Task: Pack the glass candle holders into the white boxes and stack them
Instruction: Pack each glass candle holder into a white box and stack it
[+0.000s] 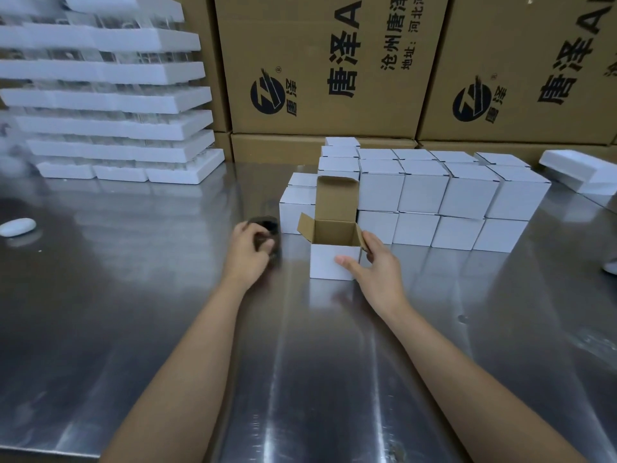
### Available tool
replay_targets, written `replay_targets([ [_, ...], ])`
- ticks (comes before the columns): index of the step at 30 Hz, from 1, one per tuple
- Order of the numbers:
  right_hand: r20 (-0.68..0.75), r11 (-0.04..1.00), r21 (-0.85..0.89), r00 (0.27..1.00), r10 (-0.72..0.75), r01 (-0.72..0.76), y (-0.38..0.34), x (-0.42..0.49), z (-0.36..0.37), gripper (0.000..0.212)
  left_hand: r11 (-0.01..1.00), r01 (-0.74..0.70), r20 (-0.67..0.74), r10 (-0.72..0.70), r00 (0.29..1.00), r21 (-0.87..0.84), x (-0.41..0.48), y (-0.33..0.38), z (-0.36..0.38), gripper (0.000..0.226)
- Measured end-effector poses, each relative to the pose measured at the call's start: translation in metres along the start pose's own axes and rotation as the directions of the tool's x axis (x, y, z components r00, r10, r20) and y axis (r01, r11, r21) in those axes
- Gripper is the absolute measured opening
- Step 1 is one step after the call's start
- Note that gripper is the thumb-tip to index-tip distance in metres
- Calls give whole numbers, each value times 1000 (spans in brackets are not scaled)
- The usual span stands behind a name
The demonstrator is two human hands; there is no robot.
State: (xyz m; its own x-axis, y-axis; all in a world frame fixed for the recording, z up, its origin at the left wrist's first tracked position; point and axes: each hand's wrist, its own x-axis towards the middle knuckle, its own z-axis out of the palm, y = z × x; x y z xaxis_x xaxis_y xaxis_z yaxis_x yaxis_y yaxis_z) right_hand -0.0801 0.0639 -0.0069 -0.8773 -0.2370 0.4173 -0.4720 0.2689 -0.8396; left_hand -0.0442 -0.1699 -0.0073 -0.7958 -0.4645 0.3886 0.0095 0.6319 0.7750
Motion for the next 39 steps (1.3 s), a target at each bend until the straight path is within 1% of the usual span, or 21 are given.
replay_targets([
  [1,2,1000,-2,1000,1,-1,0,0,0,41,998,-66,95,68,993,-19,-2,4,4,14],
  [3,1,1000,-12,1000,6,-6,-1,-1,0,42,983,-170,242,181,953,-63,-6,8,12,22],
  [5,-24,1000,-13,1000,14,-15,0,0,-2,39,972,-208,320,234,918,-114,-9,7,16,37],
  [9,-62,999,-22,998,34,-35,1,2,-5,40,969,-61,379,152,913,-240,-9,3,15,67],
  [12,-53,999,-33,998,39,-41,0,3,-6,43,981,-39,348,105,932,-192,-10,3,18,85],
  [14,-54,998,-28,997,49,-50,0,3,-7,47,982,-1,313,62,948,-189,-9,6,21,91],
  [16,-60,998,-13,996,62,-63,-1,3,-7,50,973,38,296,33,955,-229,-8,8,21,86],
  [19,-71,995,22,993,96,-95,1,4,-8,57,921,84,265,22,964,-380,-9,12,14,55],
  [21,-64,993,27,991,115,-114,1,4,-9,61,863,111,210,-6,978,-492,-11,18,8,44],
  [23,-52,991,39,991,127,-125,0,4,-8,62,839,50,97,4,995,-542,-11,25,3,41],
  [25,-42,989,64,990,133,-131,-1,3,-7,61,805,-35,2,44,999,-592,-11,34,-2,38],
  [29,15,990,65,992,122,-123,-5,0,2,64,731,-206,-127,162,979,-651,-17,57,-6,34],
  [31,45,991,60,992,117,-119,-8,-3,9,64,724,-267,-149,225,963,-636,-24,68,-2,33],
  [32,54,992,58,992,112,-115,-9,-4,12,64,736,-304,-152,269,951,-605,-27,72,1,31],
  [34,66,993,47,993,102,-105,-9,-5,15,64,779,-406,-142,388,911,-478,-29,76,6,28],
  [36,72,995,29,993,92,-95,-8,-5,15,63,792,-525,-127,512,849,-312,-27,75,9,23],
  [37,72,995,25,993,91,-93,-7,-5,14,63,791,-556,-111,548,829,-255,-26,73,9,21],
  [39,69,996,24,994,89,-91,-6,-5,14,62,803,-566,-50,567,822,-186,-25,66,8,18],
])
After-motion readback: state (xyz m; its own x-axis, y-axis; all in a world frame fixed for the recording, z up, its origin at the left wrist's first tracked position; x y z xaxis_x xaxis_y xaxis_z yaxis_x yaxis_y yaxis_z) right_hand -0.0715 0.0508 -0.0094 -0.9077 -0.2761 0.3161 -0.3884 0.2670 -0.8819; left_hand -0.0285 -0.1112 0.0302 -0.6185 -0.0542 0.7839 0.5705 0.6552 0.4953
